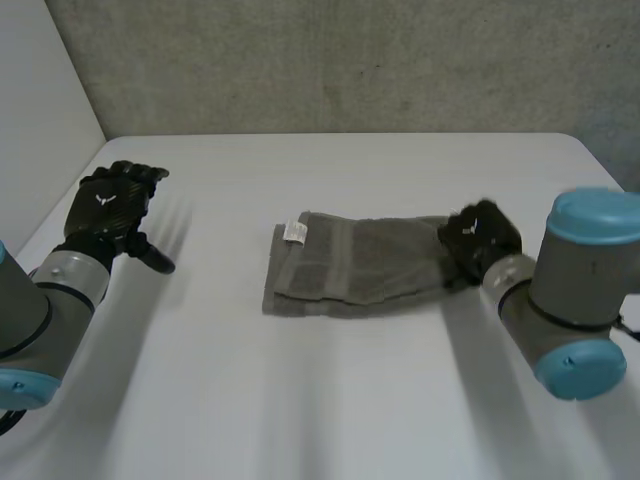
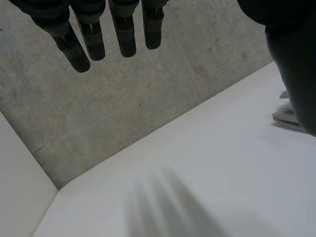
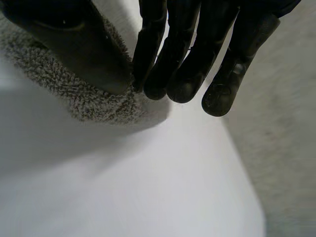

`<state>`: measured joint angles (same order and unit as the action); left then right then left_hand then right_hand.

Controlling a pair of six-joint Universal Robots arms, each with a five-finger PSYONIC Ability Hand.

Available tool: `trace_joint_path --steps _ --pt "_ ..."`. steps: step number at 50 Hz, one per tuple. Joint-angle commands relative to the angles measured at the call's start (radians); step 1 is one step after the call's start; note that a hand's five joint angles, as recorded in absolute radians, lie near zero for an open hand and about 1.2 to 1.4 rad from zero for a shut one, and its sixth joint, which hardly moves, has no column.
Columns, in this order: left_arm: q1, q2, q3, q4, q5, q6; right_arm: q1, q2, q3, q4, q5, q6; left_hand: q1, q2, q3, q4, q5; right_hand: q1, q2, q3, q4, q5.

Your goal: Fold the towel.

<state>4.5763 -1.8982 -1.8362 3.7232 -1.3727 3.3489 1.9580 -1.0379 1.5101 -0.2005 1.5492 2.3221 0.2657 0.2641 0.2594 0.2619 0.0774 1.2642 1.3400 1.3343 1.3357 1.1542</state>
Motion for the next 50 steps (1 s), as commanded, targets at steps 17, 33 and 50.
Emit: trace_joint_path --steps 17,33,50 --pt "-0.088 0.034 0.213 -0.014 -0.013 -0.082 0.39 0.194 -0.343 0.019 -0.268 -0.171 -0.032 -0.03 -0.025 -0.028 -0.018 0.132 0.056 0.062 0.061 0.068" --pt "-0.111 0.014 0.161 -0.016 -0.043 -0.094 0.127 -0.051 -0.013 0.003 -0.003 0.204 -0.038 -0.036 -0.031 -0.034 -0.024 -1.09 -1.166 -1.16 -1.161 -1.154" --pt "-0.119 -0.01 0.141 -0.017 -0.045 -0.097 -0.061 0.021 0.084 0.001 -0.075 0.283 -0.04 -0.039 -0.034 -0.037 -0.027 -0.526 -0.602 -0.596 -0.597 -0.59"
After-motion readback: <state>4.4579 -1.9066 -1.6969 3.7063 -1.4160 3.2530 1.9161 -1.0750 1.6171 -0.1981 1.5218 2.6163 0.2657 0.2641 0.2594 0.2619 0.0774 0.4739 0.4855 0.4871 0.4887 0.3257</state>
